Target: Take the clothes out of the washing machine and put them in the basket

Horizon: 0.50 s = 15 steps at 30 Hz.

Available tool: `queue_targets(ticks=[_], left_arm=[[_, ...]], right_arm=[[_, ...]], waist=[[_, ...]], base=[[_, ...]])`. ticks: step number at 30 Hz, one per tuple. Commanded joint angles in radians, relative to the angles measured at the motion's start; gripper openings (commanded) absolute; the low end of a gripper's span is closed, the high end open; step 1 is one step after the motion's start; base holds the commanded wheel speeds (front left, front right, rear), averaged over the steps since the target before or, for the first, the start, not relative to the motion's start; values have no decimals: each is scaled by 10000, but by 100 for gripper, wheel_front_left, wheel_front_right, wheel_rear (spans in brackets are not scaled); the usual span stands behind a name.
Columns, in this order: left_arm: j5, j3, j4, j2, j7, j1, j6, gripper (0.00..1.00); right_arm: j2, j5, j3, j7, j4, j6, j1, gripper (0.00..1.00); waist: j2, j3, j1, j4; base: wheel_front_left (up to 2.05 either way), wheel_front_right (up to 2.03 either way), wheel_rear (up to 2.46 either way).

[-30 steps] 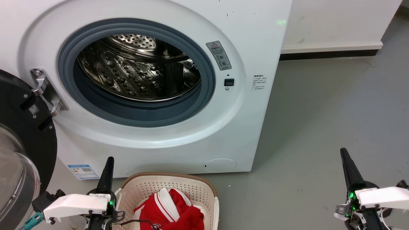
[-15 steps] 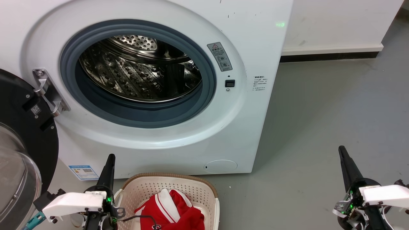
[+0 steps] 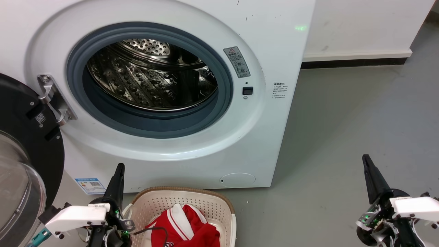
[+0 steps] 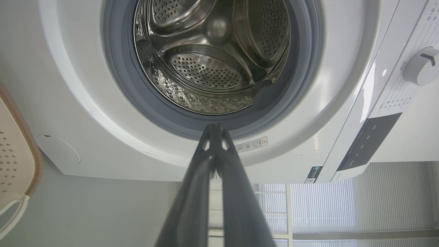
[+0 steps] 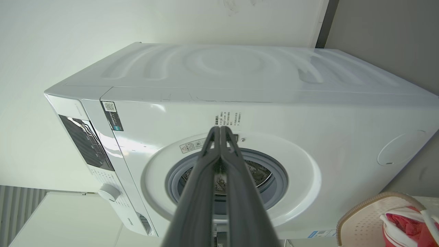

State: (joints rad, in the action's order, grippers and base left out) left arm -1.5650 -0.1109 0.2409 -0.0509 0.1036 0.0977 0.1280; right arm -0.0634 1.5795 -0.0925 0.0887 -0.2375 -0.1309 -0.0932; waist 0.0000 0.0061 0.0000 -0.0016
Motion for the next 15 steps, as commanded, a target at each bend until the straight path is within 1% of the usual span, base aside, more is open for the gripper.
queue_targets(ticks=[1, 6, 15], left_arm=[[-162, -47, 22, 11, 62, 138, 28, 0], [-512, -57, 68, 12, 149, 149, 47, 0], [-481, -54, 60, 13, 140, 144, 47, 0]], right_arm=[[-22, 172, -25, 39, -41, 3, -166, 0], [-14, 529, -35, 133, -91, 3, -199, 0], [8, 464, -56, 143, -87, 3, -204, 0]], waist=[[0, -5, 0, 3], [0, -29, 0, 15], [0, -30, 0, 16]], base=[[0, 0, 0], [0, 0, 0], [0, 0, 0]])
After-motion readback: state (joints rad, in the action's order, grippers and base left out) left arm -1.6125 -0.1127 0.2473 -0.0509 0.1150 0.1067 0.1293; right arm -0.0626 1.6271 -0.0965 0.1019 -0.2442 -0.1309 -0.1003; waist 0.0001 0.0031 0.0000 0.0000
